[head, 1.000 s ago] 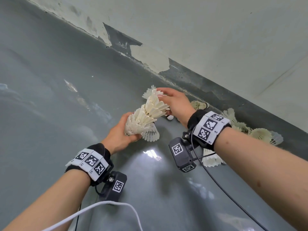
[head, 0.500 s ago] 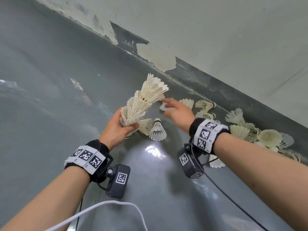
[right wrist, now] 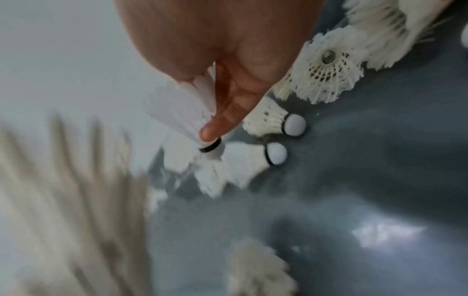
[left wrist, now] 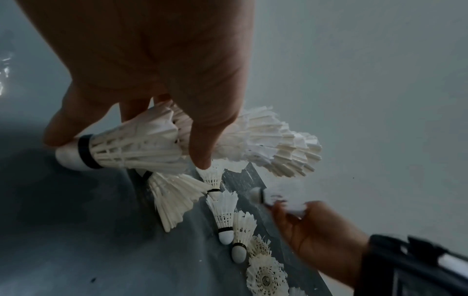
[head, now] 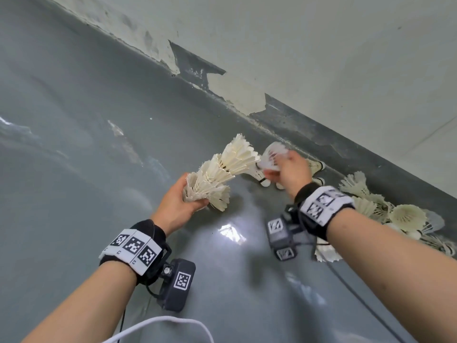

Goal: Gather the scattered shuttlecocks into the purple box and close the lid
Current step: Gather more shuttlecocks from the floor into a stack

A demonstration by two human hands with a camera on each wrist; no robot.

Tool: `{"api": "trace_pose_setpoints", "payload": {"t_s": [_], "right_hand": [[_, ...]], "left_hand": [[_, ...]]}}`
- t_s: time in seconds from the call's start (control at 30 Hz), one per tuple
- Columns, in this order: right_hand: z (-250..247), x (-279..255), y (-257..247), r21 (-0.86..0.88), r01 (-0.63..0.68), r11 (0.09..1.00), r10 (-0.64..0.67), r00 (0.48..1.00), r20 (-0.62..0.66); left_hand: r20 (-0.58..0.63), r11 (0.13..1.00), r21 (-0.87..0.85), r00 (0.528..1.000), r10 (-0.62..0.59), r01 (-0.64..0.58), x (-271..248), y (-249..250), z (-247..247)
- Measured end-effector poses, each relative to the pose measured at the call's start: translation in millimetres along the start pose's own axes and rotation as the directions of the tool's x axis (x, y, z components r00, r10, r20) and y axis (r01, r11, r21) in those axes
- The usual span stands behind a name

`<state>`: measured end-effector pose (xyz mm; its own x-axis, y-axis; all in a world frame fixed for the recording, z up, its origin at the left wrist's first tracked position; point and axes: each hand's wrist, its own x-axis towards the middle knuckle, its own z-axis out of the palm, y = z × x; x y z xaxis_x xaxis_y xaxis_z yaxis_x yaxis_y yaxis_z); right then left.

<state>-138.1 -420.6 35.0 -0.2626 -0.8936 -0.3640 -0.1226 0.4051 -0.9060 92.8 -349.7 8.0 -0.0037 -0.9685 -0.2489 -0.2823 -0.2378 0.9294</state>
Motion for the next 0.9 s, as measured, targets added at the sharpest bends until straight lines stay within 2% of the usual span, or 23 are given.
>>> {"api": "trace_pose_setpoints", "payload": {"t_s": [0.07, 0.13, 0.3, 0.4, 0.47, 0.63, 0.7, 0.8, 0.83, 0.9], "right_hand": [[-13.4, 2.0, -26.7, 0.27, -0.049, 0.962, 0.064, 0.997, -0.047], [-22.9, -1.8, -43.3, 0.355, -0.072, 0.932, 0.088, 0.996, -0.03], [-26.8, -12.9, -46.5, 0.224, -0.034, 0.974, 0.021, 0.998, 0.061], [-28.9, -14.3, -50.2, 0.135, 0.046, 0.99, -0.051, 0.998, 0.033], [-28.6, -16.5, -52.3, 0.149, 0.067, 0.987, -0.07, 0.997, 0.017], [-26.7, -20.6, -56.6, 0.411, -0.051, 0.91, 0.042, 0.999, 0.032], [-25.8, -20.8, -58.6, 0.359, -0.082, 0.93, 0.064, 0.996, 0.061], [-18.9, -24.9, -54.8, 0.112, -0.067, 0.991, 0.056, 0.994, 0.099], [-17.0, -25.3, -52.1, 0.112, -0.071, 0.991, 0.061, 0.994, 0.088], [-16.7, -23.0, -49.5, 0.216, -0.1, 0.971, 0.097, 0.995, 0.028]], "left_hand": [[-0.002, 1.0, 0.01, 1.0, -0.018, 0.018, 2.8, -0.3, 1.6], [0.001, 0.999, 0.033, 1.0, -0.029, 0.029, 5.6, 0.2, 5.2], [0.028, 0.995, 0.097, 0.999, -0.033, 0.03, 6.8, 5.2, 16.9], [0.044, 0.988, 0.15, 0.999, -0.026, 0.019, 5.8, 8.0, 17.9], [0.045, 0.986, 0.165, 0.999, -0.024, 0.016, 5.5, 9.8, 16.1], [0.035, 0.986, 0.165, 0.999, -0.021, 0.015, 7.5, 7.9, 11.9], [0.048, 0.985, 0.171, 0.999, -0.017, 0.008, 7.2, 6.8, 11.7], [0.06, 0.983, 0.181, 0.998, -0.013, 0.002, 5.6, 5.9, 10.4], [0.058, 0.985, 0.17, 0.998, -0.017, 0.007, 5.1, 5.1, 9.7], [0.047, 0.991, 0.135, 0.999, -0.019, 0.013, 4.6, 3.7, 7.6]]}}
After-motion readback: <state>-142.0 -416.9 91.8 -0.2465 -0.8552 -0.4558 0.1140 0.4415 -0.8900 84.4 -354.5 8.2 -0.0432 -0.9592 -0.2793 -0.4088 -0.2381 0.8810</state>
